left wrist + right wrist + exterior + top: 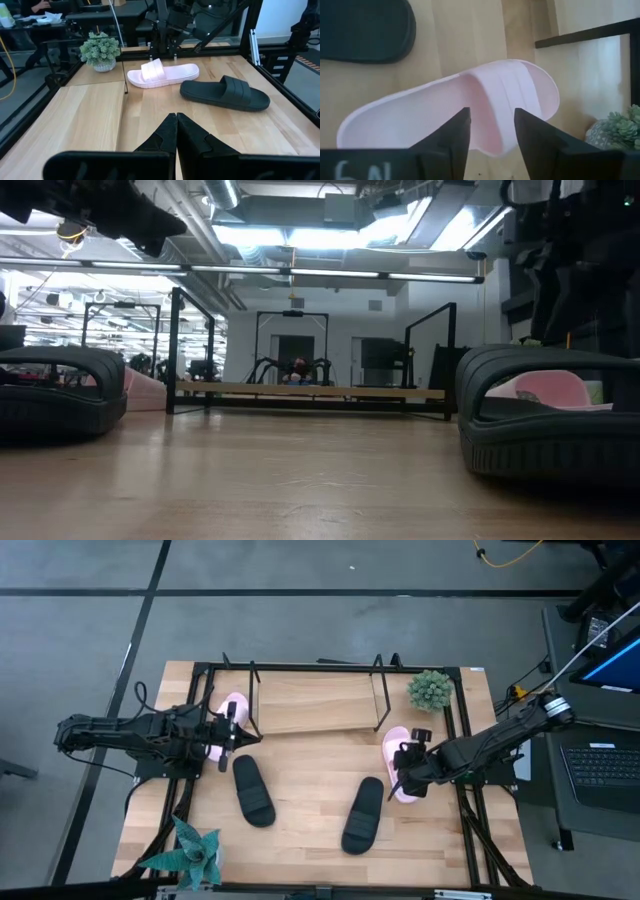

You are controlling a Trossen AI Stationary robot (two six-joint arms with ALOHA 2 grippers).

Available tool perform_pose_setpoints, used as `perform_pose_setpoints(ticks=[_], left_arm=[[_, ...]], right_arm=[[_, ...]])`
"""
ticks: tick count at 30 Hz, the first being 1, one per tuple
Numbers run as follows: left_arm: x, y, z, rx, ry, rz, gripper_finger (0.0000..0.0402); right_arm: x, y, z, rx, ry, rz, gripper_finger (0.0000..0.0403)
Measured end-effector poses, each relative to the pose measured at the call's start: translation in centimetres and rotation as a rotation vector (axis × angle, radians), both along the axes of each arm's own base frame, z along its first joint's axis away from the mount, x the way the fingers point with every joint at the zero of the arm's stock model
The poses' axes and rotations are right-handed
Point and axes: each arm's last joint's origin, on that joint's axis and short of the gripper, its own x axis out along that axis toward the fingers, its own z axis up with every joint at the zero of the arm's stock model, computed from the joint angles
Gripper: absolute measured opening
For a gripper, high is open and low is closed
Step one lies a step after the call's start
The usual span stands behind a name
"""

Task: Pick and place slides into the shelf
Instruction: Put the right pink slide on the shelf

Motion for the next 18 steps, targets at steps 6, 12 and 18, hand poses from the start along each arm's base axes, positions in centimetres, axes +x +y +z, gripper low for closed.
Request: perform_pose_setpoints(ticks=[6,12,18], left_arm=[[0.0,0.0,-1.0,-0.027,0.031,0.006,0.0],[0.0,0.0,-1.2,-0.027,0.037,0.006,0.0],[0.0,0.0,-1.2,-0.027,0.037,0.006,0.0]], right_arm=[[0.4,0.2,-0.7,-0.016,0.036,0.002,0.0157],[0.9,0.4,-1.7,-0.049,0.099,0.034,0.0157],[1.5,0.1,-2.7,-0.091,0.147,0.025,0.0157]])
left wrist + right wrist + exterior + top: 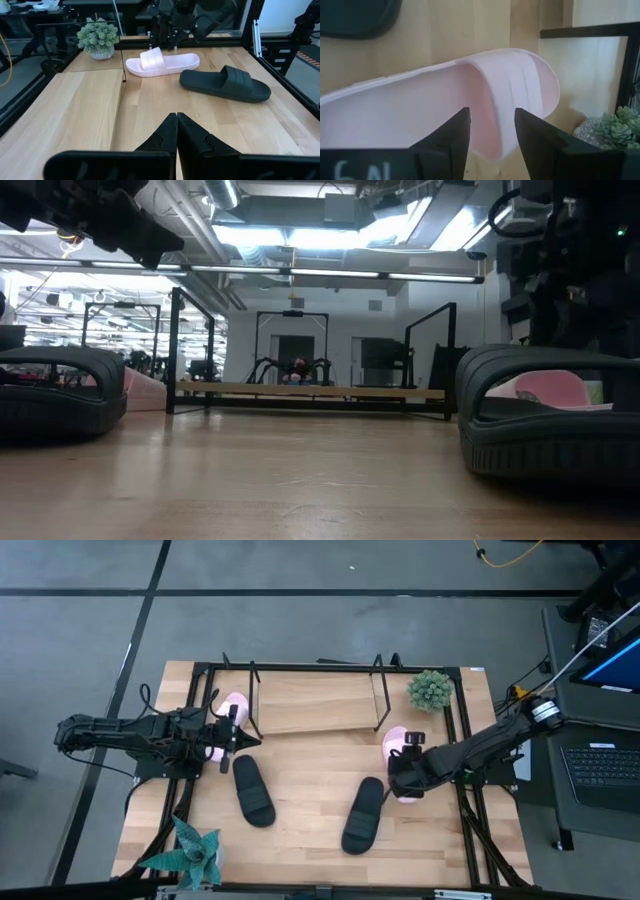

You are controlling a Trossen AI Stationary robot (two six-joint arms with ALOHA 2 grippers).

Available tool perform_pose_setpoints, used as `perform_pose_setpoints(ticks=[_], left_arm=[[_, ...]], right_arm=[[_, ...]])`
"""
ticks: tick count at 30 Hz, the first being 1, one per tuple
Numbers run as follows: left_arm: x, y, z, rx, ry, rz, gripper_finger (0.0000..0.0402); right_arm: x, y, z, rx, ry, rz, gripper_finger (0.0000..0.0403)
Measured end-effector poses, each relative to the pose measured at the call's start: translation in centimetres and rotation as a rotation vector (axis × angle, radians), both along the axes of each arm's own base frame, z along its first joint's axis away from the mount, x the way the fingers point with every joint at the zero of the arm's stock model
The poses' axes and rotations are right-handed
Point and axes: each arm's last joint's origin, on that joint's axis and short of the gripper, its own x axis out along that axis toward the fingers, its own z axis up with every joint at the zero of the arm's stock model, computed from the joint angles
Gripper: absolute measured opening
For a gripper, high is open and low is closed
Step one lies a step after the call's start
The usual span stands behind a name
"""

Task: Pick and place slides into the shelf
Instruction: Put the right pink slide on the shelf

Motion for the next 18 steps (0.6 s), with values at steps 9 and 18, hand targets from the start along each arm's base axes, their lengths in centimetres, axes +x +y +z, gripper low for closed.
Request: perform_pose_setpoints(ticks=[9,18], left_arm=[[0.0,0.0,0.0,0.0,0.0,0.0,0.0],[0.0,0.0,0.0,0.0,0.004,0.0,0.0]], right_arm=[[0.8,-1.1,-1.2,-0.023,0.053,-0.061,0.0157],[1.3,-1.8,-1.8,-0.034,0.092,-0.073,0.0156]])
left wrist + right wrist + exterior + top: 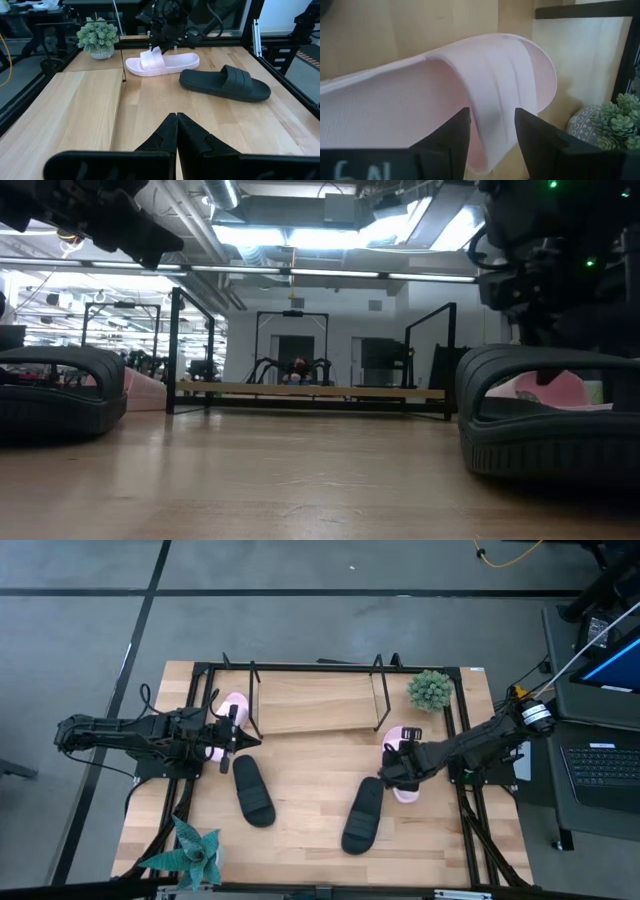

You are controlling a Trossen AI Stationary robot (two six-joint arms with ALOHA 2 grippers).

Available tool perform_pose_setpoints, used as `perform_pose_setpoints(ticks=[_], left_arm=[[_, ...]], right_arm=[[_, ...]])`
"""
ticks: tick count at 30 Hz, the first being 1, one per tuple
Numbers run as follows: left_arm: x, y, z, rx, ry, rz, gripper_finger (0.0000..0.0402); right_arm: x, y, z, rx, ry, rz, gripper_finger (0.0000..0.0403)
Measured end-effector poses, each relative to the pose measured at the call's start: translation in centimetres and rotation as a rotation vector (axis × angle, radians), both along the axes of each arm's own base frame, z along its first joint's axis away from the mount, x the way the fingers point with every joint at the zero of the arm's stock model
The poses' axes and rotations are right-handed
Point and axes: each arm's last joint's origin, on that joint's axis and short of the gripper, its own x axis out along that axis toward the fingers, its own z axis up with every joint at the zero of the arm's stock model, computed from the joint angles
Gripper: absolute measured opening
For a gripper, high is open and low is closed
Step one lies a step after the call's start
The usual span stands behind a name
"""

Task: Pick and place slides into the shelf
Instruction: Put the right pink slide on the shelf

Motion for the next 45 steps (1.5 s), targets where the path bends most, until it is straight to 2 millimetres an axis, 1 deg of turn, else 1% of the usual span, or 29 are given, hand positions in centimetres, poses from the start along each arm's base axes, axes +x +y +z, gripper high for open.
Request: perform_pose_setpoints(ticks=[4,8,12,14,23,27,31,39,45], left_arm=[[0.0,0.0,-0.1,0.0,0.008,0.0,0.0],[0.0,0.0,-0.1,0.0,0.008,0.0,0.0],[0.0,0.0,-0.1,0.0,0.008,0.0,0.0],[0.0,0.0,-0.1,0.0,0.008,0.0,0.0],[0.0,0.0,-0.1,0.0,0.009,0.0,0.0],[-0.1,0.0,-0.2,-0.001,0.025,0.0,0.0],[-0.1,0.0,-0.2,-0.001,0.025,0.0,0.0],[-0.1,0.0,-0.3,-0.001,0.027,0.0,0.0],[-0.1,0.0,-0.3,-0.001,0.027,0.0,0.0]], right_arm=[[0.1,-0.2,0.0,0.003,-0.002,-0.012,0.0134],[0.1,-0.4,0.0,0.003,-0.001,-0.019,0.0086],[0.2,-0.6,0.0,0.013,0.002,-0.03,0.0026],[0.2,-0.7,-0.1,0.037,0.009,-0.042,0.0013],[0.5,-0.7,0.3,0.074,-0.017,-0.062,0.0008],[1.4,-0.3,1.5,0.106,-0.07,-0.07,0.0008],[2.0,-0.2,3.1,0.103,-0.071,-0.05,0.0008],[2.0,-0.2,5.7,0.077,-0.014,-0.05,0.0008],[2.0,0.0,7.6,0.076,-0.013,-0.069,0.0008]])
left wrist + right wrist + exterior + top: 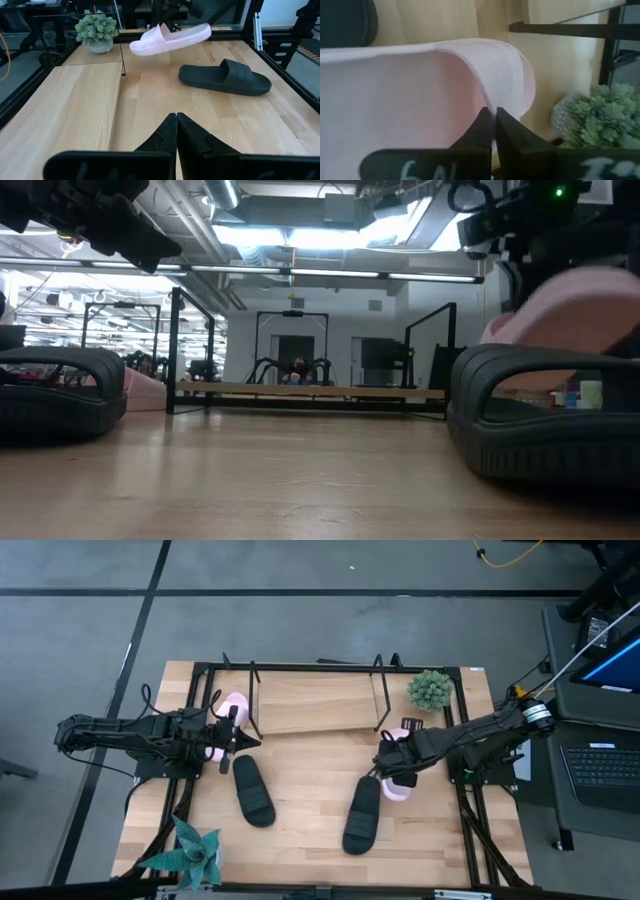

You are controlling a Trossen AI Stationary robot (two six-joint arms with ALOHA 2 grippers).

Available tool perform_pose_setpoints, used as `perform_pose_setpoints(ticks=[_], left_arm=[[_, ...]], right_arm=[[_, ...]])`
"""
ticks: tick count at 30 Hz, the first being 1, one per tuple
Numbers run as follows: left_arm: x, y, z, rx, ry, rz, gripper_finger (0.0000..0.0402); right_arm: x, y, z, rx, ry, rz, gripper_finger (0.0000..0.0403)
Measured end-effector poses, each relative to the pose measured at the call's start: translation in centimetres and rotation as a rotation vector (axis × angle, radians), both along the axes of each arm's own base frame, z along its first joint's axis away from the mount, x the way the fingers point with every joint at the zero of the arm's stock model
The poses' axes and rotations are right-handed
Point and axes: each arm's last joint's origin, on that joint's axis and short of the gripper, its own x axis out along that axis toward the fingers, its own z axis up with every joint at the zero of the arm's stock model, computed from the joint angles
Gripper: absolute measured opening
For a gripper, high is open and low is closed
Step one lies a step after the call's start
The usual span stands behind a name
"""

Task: Pick and place slides into the shelf
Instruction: Put the right pink slide on the shelf

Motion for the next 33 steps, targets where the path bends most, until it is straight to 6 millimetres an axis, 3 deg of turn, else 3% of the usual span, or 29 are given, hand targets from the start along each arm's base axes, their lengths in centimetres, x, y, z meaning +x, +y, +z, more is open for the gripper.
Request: perform_pose_setpoints(ticks=[19,25,33], left_arm=[[0.0,0.0,0.0,0.008,0.0,-0.002,0.0],[0.0,0.0,0.0,0.008,0.0,-0.002,0.0],[0.0,0.0,0.0,0.044,0.0,-0.013,0.0]], right_arm=[[2.4,2.7,7.6,-0.025,-0.295,0.258,0.0008],[3.4,1.6,9.6,-0.104,-0.383,0.29,0.0008],[5.5,-1.6,10.7,-0.165,-0.503,0.269,0.0008]])
